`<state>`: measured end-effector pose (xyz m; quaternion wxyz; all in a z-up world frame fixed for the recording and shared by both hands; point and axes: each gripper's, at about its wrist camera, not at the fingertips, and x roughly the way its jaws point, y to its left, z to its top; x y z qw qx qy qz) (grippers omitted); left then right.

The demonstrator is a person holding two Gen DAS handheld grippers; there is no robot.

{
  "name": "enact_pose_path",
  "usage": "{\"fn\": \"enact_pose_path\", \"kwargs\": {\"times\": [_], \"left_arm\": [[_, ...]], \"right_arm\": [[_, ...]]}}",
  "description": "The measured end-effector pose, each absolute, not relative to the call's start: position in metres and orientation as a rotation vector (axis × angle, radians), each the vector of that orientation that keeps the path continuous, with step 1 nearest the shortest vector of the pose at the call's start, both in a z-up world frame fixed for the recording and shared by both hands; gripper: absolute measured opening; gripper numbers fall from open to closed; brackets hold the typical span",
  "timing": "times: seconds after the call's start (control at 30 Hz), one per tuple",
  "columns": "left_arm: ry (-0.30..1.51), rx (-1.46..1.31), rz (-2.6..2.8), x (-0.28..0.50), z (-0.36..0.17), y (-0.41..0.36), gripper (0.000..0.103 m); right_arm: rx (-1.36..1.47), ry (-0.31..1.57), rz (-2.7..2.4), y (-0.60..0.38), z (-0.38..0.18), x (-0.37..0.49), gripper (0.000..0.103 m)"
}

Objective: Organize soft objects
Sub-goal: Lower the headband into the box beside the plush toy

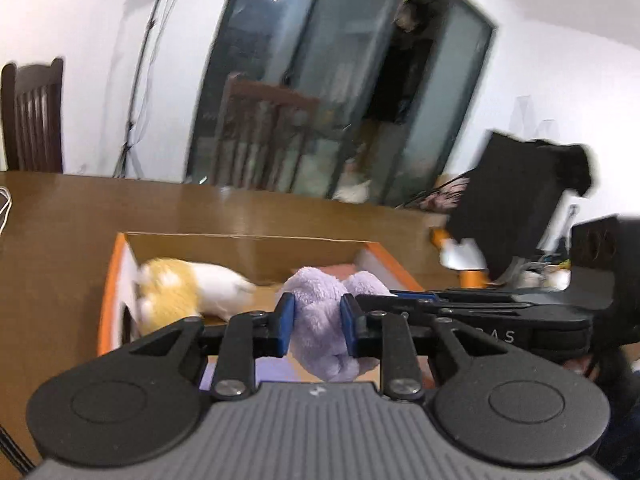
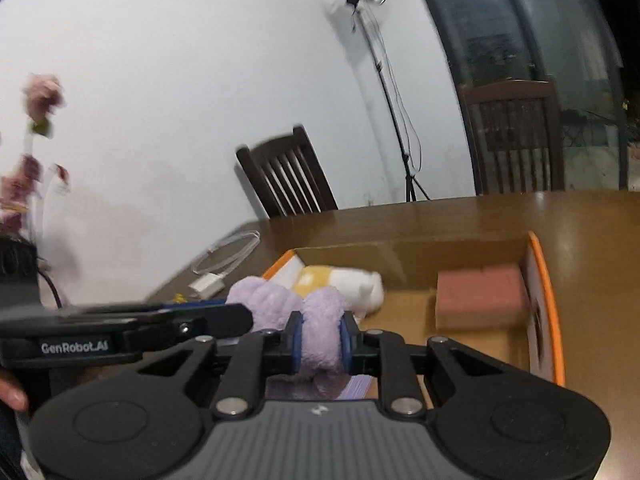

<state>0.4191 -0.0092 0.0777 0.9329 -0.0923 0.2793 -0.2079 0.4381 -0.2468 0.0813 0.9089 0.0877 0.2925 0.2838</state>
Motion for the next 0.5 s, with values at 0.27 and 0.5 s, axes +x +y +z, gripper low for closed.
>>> {"fn": "enact_pose_path", "kwargs": {"times": [0.27,0.5], "left_arm": [[0.752,0.042,-0.267,0.496,0.027,-0.017,0.023],[0.702,0.028,-0.277,0.477,0.030,-0.004,0.039]], "right_arm": [[0.076,0.917,0.601,-0.189,0.034,0.556,0.020],[0.057,0.955,0.593,-0.184,0.019,0.562,0.036]]}}
